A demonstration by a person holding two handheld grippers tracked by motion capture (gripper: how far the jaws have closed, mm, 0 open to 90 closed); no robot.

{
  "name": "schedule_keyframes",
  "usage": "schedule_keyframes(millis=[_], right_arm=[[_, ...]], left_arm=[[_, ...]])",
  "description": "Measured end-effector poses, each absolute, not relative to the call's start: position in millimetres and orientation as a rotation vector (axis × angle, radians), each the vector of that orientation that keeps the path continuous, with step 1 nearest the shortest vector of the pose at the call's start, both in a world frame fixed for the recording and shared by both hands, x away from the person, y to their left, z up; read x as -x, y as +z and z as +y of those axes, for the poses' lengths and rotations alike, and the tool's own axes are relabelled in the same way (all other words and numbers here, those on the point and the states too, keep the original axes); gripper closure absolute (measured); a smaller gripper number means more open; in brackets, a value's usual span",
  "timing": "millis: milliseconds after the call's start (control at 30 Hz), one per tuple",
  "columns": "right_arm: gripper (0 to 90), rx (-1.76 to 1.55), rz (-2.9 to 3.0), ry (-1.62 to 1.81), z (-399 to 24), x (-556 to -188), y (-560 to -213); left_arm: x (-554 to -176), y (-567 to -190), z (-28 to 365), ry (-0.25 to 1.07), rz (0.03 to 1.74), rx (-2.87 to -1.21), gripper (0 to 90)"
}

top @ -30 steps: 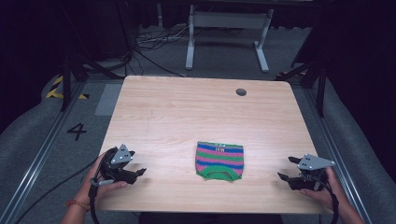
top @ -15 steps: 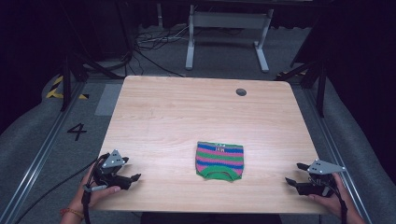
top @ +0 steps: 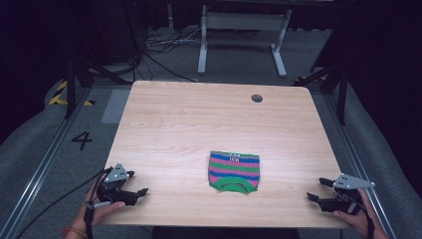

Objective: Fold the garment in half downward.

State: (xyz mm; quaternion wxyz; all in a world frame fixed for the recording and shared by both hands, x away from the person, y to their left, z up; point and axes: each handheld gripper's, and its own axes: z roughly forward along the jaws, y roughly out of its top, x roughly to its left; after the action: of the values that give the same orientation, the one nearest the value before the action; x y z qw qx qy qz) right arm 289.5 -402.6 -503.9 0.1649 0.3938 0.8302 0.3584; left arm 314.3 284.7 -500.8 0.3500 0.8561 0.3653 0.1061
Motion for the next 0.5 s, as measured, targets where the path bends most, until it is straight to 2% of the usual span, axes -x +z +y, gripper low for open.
schedule_keyframes(millis=[100, 500], right_arm=[[21.6, -1.140, 2.374, 1.035, -403.5, -290.3, -504.6], [20.8, -1.140, 2.375, 1.033, -403.2, -290.2, -504.8]], left_arm=[[-313.1, -501.2, 281.9, 0.321, 0.960, -2.233, 16.7], [-312.0, -501.4, 280.5, 0.333, 0.980, -2.229, 15.3]])
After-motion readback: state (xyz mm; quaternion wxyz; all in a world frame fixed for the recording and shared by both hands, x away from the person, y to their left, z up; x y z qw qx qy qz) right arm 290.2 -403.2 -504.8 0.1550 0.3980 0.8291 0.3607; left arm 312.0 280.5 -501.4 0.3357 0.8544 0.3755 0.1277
